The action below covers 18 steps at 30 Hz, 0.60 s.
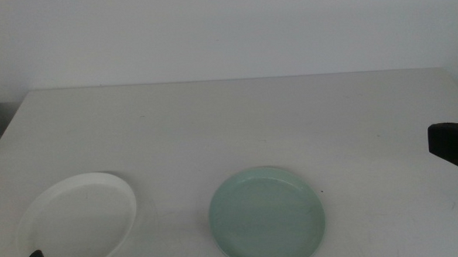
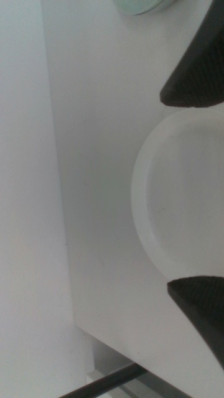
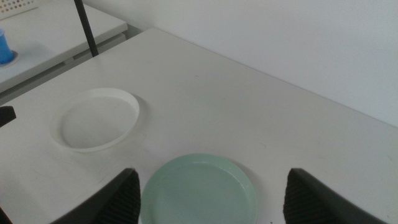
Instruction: Stack the three bowls on top of each other.
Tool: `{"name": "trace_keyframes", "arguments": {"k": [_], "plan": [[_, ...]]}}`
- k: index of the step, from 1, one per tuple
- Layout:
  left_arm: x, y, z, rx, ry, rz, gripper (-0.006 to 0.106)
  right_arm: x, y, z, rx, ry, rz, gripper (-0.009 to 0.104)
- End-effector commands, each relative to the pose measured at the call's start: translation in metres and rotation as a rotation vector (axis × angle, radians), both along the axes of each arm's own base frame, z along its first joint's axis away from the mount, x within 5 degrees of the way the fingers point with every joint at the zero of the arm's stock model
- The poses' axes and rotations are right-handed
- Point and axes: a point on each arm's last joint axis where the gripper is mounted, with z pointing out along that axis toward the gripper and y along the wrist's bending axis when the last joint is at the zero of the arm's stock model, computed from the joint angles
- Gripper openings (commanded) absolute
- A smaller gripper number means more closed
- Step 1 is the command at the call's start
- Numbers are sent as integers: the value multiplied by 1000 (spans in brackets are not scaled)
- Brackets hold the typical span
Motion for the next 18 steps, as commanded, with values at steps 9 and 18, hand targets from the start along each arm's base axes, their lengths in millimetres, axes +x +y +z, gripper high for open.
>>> {"name": "trace_keyframes", "arguments": {"k": [9,18], "plan": [[-4,2,33,62,-114,16,94,1,-1,13,44,-70,-20,59],[1,7,124,21,-178,77,94,1,-1,13,44,-70,-20,59]]}}
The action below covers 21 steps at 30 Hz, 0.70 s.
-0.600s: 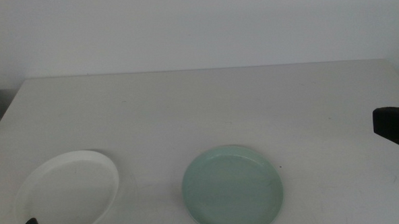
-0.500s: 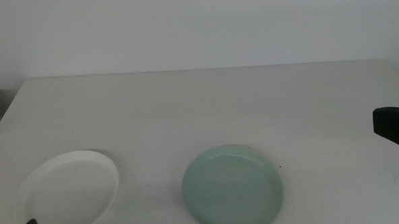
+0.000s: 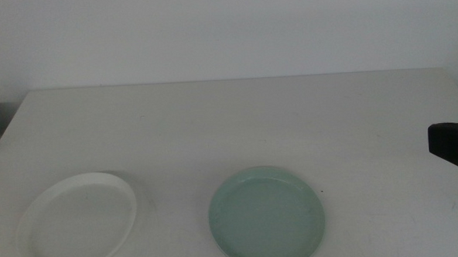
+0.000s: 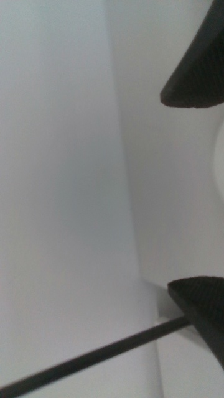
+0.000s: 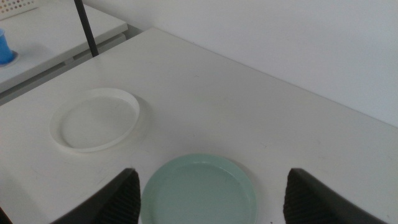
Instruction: Stack the three bowls on top of each other.
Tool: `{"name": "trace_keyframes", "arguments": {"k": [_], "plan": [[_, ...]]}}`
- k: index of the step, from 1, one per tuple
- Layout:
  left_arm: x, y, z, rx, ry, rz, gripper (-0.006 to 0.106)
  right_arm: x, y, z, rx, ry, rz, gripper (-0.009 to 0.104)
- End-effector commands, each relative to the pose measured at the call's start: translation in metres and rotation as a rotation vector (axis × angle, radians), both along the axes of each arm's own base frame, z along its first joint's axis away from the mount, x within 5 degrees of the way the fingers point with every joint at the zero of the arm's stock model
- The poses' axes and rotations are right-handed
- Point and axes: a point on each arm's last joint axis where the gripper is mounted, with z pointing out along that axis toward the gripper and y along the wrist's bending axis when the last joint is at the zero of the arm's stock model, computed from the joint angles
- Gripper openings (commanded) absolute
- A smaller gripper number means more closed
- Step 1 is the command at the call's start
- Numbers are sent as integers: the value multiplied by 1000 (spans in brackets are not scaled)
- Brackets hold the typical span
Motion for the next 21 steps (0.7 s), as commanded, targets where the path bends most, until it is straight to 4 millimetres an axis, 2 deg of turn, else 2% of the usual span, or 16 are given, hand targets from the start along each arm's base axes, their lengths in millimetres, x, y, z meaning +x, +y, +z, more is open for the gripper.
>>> {"name": "trace_keyframes", "arguments": {"k": [1,9,12,15,21], "plan": [[6,1,37,-40,-58,18,94,1,-1,13,44,-70,-20,59],[39,4,96,-81,138,77,94,1,-1,13,44,-70,-20,59],[54,3,111,-108,213,82,94,1,-1,13,44,-70,-20,59],[67,1,117,-128,301,87,94,1,-1,13,44,-70,-20,59],[89,0,107,-128,412,94,94,1,-1,13,44,-70,-20,59]]}}
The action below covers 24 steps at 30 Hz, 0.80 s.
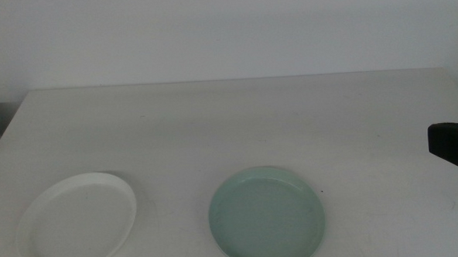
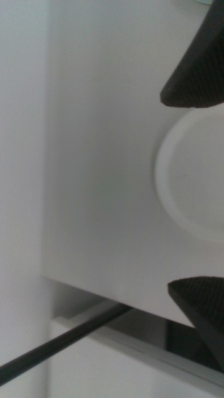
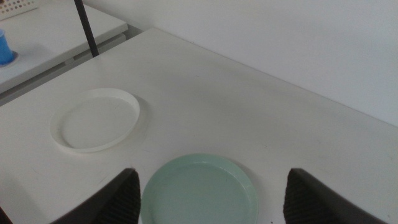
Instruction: Stack the three bowls on top of each other.
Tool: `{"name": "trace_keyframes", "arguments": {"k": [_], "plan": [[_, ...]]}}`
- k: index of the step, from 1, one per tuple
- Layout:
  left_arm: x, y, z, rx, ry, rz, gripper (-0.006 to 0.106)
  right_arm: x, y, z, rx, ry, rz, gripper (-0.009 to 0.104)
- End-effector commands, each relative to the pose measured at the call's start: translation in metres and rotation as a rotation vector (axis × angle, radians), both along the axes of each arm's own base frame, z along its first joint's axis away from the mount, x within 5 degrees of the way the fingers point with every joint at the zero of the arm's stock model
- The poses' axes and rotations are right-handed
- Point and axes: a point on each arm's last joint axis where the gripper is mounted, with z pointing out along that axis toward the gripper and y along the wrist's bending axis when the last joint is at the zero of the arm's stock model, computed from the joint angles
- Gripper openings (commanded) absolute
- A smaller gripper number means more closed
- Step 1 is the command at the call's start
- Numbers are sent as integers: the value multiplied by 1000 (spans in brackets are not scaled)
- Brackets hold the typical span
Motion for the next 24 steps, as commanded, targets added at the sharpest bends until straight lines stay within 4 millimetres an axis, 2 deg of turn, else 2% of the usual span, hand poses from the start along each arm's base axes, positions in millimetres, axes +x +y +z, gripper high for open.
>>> {"name": "trace_keyframes", "arguments": {"k": [1,9,17,24], "plan": [[10,-2,13,-19,-74,-3,94,1,-1,13,42,-72,-19,59],[36,-5,-3,-51,35,-6,94,1,-1,13,42,-72,-19,59],[61,0,7,64,173,-8,88,1,-1,13,42,-72,-19,59],[87,29,0,6,319,-53,88,1,-1,13,42,-72,-19,59]]}}
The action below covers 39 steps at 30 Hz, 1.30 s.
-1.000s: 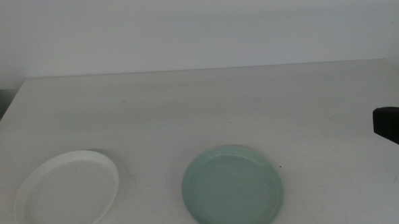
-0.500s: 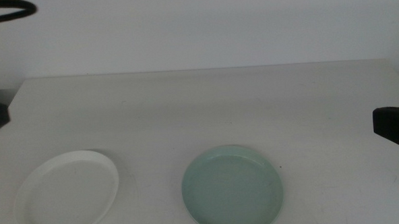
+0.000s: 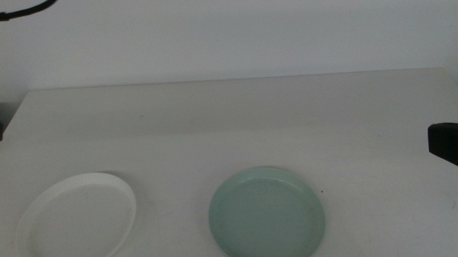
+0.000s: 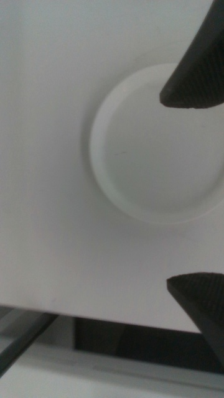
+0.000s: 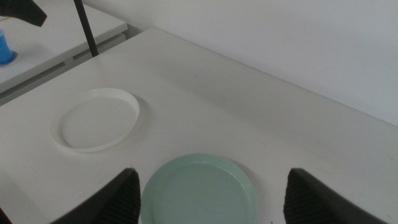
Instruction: Stack the three bowls on top of each other.
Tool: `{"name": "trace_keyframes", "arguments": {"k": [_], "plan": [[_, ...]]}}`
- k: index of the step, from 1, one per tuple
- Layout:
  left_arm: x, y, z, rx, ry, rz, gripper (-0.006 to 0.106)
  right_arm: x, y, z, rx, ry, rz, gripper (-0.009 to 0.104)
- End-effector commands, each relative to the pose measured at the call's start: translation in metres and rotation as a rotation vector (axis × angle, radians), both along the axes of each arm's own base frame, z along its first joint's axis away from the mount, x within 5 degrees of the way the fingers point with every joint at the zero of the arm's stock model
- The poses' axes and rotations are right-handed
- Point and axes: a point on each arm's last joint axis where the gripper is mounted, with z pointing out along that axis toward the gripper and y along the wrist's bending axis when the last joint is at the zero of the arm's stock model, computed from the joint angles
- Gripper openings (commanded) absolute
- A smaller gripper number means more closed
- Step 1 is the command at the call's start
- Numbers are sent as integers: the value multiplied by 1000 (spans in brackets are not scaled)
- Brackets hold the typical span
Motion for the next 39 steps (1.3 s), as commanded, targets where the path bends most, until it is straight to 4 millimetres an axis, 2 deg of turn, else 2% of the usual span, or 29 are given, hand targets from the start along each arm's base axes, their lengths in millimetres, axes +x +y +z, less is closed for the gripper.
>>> {"name": "trace_keyframes", "arguments": {"k": [1,6,14,26,33,39], "plan": [[8,10,10,-46,-55,-36,88,1,-1,13,42,-72,-19,59],[18,40,-9,-107,21,-64,88,1,-1,13,42,-72,-19,59],[37,80,-61,-215,233,-73,88,1,-1,13,42,-72,-19,59],[74,99,-139,-339,406,-75,88,1,-1,13,42,-72,-19,59],[87,100,-170,-418,429,-79,88,1,-1,13,42,-72,-19,59],[96,92,-184,-370,462,-107,83,1,-1,13,42,-72,-19,59]]}}
